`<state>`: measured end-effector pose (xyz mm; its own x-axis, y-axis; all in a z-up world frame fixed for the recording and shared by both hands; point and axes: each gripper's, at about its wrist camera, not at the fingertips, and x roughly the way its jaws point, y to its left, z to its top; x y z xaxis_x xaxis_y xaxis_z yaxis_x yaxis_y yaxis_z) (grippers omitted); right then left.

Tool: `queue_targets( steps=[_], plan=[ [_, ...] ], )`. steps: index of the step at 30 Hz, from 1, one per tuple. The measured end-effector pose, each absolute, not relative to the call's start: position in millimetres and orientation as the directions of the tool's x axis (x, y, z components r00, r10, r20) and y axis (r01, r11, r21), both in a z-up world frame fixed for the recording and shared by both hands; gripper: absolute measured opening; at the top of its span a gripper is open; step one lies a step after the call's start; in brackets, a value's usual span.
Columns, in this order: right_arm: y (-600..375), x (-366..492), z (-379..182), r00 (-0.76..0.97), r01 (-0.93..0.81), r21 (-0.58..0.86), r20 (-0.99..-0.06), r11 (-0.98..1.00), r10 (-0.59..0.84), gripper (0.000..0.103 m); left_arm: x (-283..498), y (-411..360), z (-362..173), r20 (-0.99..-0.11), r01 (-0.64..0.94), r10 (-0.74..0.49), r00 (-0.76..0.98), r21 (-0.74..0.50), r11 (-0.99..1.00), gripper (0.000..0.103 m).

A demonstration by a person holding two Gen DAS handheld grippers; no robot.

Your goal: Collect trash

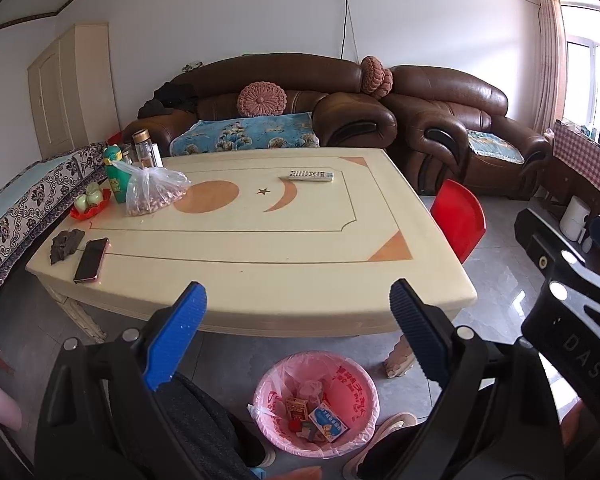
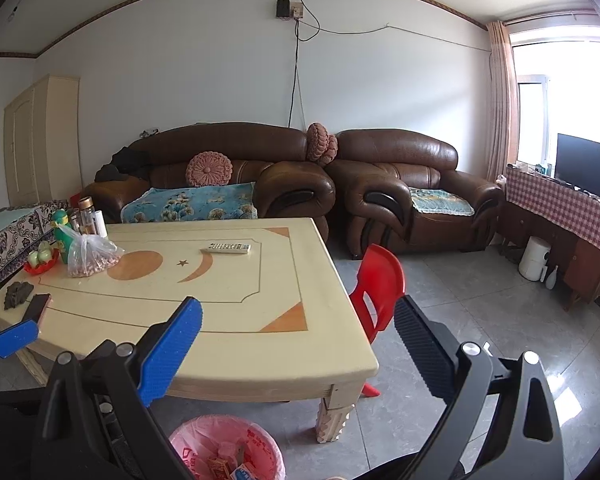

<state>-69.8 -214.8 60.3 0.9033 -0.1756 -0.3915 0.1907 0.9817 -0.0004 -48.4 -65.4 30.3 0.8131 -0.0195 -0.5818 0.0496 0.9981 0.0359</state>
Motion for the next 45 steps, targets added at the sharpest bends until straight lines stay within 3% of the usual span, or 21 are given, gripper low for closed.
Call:
queue_targets(
  steps=[45],
  plan=[
    [-215.1, -68.2, 58.9, 0.902, 0.169, -0.022, -0.398, 0.985, -0.164, 0.094, -45.5, -56.8, 31.0, -0.587, 0.05, -0.018, 0.81, 0.037, 0.998, 0.091]
  ],
)
